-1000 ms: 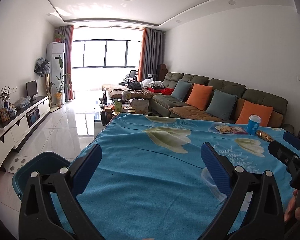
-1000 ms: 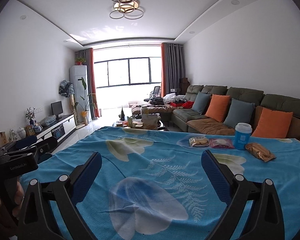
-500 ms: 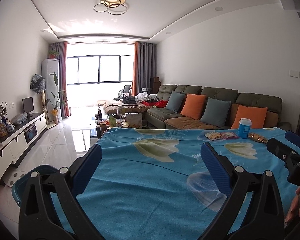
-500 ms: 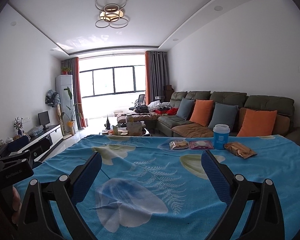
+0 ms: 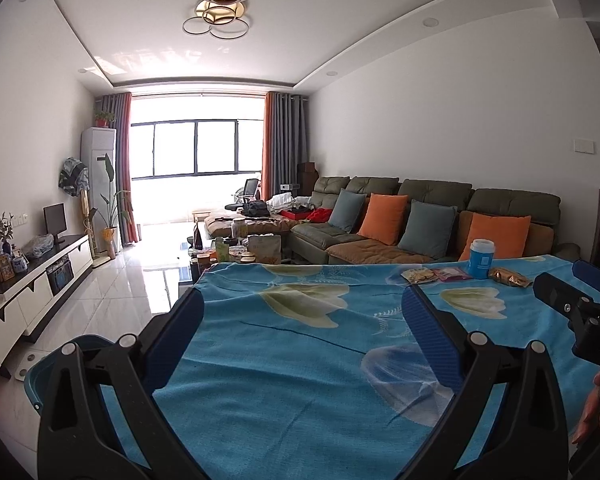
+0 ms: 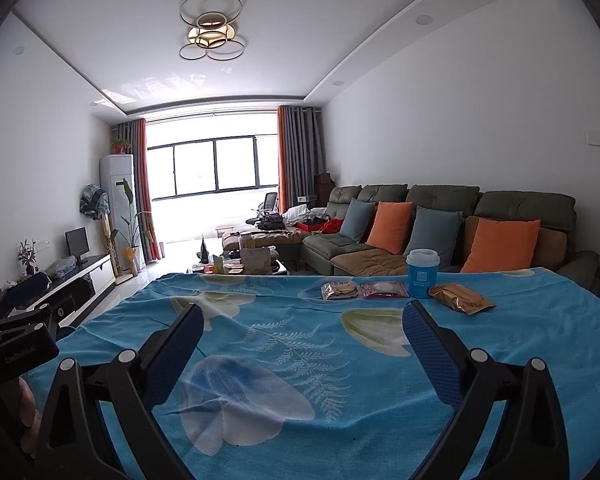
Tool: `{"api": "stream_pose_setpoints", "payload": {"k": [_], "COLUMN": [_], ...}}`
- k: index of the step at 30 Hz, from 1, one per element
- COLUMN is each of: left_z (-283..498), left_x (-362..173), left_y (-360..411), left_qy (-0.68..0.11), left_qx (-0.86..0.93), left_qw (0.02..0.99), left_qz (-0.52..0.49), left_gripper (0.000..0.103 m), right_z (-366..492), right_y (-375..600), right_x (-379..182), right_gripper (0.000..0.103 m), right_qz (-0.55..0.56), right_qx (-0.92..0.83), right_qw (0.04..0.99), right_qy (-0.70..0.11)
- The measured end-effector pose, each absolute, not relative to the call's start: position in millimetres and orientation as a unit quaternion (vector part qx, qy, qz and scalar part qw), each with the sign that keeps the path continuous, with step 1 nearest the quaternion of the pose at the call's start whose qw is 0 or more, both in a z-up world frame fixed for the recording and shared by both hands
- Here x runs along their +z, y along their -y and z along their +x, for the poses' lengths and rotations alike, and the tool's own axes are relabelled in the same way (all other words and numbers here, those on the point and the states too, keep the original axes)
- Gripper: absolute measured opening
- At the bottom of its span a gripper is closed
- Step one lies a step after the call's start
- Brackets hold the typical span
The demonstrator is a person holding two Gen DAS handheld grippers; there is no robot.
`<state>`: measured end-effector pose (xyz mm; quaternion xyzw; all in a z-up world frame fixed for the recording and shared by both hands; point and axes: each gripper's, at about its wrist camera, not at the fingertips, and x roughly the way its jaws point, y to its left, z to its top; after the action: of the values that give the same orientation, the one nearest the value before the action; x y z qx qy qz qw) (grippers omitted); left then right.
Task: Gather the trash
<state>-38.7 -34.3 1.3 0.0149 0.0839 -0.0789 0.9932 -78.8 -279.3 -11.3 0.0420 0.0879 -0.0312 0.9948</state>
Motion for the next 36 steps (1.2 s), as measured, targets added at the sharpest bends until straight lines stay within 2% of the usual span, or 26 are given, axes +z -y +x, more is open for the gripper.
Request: {"api": "stream_pose_setpoints", "payload": {"k": [36], "left_z": [-44.3], "left_x": [3.1], "left_y": [32.7], "left_qy": [-0.080], "left_qx": [-0.070], "left_qw": [0.994], "left_qz": [0.016], "left_gripper": [0.097], "right_z": [-80.4], "right_y": [283.1], "right_x": [-6.6], "right_gripper": [0.096], "right_qz": [0.039], "right_qx": [-0.034], "right_qw": [0.995], "right_qy": [-0.087]}}
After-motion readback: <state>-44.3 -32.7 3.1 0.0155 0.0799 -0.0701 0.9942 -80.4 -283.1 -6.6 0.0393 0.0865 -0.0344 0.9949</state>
